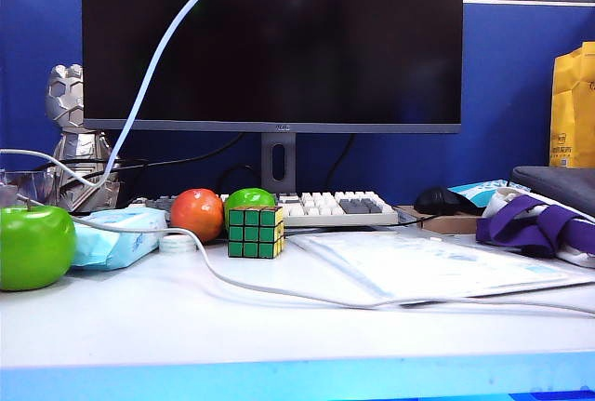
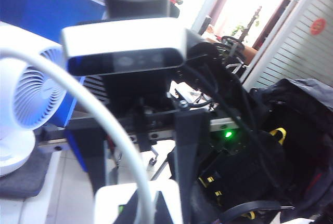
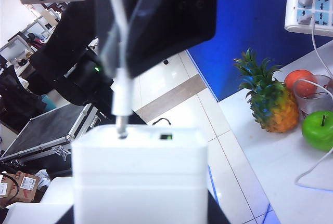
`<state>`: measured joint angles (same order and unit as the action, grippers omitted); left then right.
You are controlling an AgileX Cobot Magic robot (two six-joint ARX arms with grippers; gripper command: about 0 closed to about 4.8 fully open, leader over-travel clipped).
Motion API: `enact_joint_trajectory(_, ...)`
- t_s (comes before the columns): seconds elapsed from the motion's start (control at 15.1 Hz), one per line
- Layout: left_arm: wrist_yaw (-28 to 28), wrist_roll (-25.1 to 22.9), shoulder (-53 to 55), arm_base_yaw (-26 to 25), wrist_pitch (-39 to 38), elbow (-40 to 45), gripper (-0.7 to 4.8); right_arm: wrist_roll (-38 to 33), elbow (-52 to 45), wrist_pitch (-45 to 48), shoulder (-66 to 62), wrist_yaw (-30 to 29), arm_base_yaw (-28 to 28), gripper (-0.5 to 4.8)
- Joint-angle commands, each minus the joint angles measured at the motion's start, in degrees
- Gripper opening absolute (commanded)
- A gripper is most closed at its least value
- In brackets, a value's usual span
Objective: Pick up the Type-C charging cable and the charging base, insert one end of the Type-C charger into the corresponding slot on the base, and finally place the plugged-in charger back on the table.
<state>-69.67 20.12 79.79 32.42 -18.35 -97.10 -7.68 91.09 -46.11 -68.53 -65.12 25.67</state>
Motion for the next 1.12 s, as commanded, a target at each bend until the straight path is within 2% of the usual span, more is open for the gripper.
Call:
enact_joint_trajectory(0.07, 0.33, -1.38, -0.22, 0.09, -0.90, -0.33, -0.06, -0.02, 0.33, 1.60, 0.24, -0.79, 0.13, -0.05)
enact_joint_trajectory(1.12, 0.44, -1.16, -0.20, 1.77, -0.48, -0.33, -0.06, -1.38, 0.33, 1.68, 0.17, -0.07, 0.11, -0.04)
